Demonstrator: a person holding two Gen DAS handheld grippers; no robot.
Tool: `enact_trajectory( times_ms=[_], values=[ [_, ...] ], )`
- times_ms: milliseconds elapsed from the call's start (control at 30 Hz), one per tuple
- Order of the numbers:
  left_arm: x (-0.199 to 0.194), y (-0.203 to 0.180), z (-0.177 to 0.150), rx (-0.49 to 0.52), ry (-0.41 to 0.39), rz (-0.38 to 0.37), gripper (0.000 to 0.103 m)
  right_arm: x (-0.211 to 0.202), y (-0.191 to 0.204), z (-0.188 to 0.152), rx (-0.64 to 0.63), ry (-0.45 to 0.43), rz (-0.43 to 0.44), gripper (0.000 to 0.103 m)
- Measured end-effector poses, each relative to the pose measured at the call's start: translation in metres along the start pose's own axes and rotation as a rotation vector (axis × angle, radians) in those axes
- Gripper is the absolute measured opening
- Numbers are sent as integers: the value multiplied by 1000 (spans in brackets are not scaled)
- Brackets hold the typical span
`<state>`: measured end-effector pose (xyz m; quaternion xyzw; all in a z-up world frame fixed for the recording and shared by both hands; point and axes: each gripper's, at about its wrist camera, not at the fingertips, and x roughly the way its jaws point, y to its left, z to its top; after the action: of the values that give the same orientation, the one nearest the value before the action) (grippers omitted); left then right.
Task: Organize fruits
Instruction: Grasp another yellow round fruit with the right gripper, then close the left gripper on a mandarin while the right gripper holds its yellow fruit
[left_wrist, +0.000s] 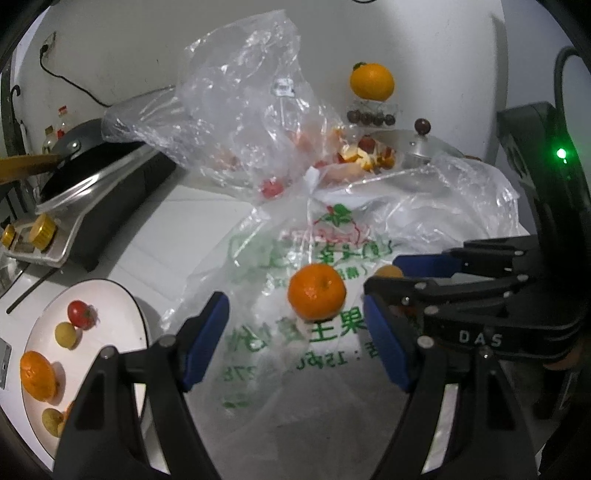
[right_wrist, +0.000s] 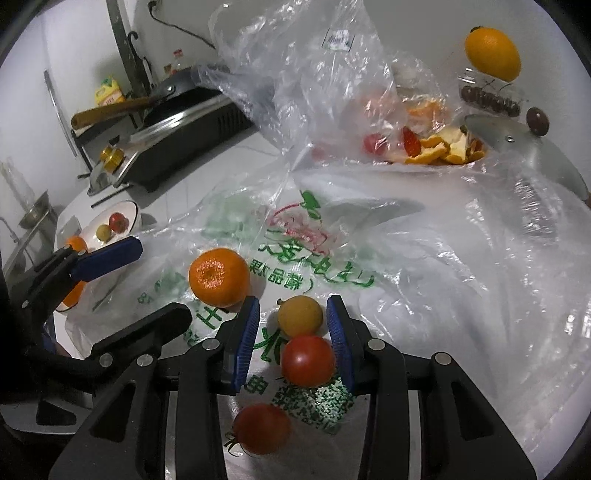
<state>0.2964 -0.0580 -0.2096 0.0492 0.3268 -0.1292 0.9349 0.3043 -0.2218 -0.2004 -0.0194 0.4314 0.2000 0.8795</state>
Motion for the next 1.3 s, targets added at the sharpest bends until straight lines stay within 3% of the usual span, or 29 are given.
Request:
enact_trajectory(
  times_ms=[100, 167, 300, 500, 667, 833, 933, 1033, 1300],
  values=[
    [2, -2, 0, 10, 12, 3, 76, 4, -1, 0, 7, 19, 1, 37],
    [2, -5, 1, 20, 12, 8, 76, 5, -1, 1, 5, 22, 0, 27],
    [5, -7, 4, 28, 40, 21, 76, 2, -2, 1, 1, 9, -3, 27],
    [9, -17, 10, 75, 64, 44, 76, -20, -4, 0, -5, -91, -10, 27],
    [25, -20, 18, 68, 104, -33, 75, -38, -18, 0, 45, -163, 15, 27],
    [42, -25, 20, 76, 139, 13, 75, -45, -28, -3, 79, -195, 39, 27],
    [48, -31, 19, 102, 152, 40, 54, -48, -29, -4, 86, -207, 44, 27],
    [48, -32, 21, 117, 134, 63, 43, -50, -30, -4, 90, -219, 52, 27],
    [32, -35, 16, 118, 110, 31, 43, -54, -27, -6, 77, -233, 57, 27]
  ],
)
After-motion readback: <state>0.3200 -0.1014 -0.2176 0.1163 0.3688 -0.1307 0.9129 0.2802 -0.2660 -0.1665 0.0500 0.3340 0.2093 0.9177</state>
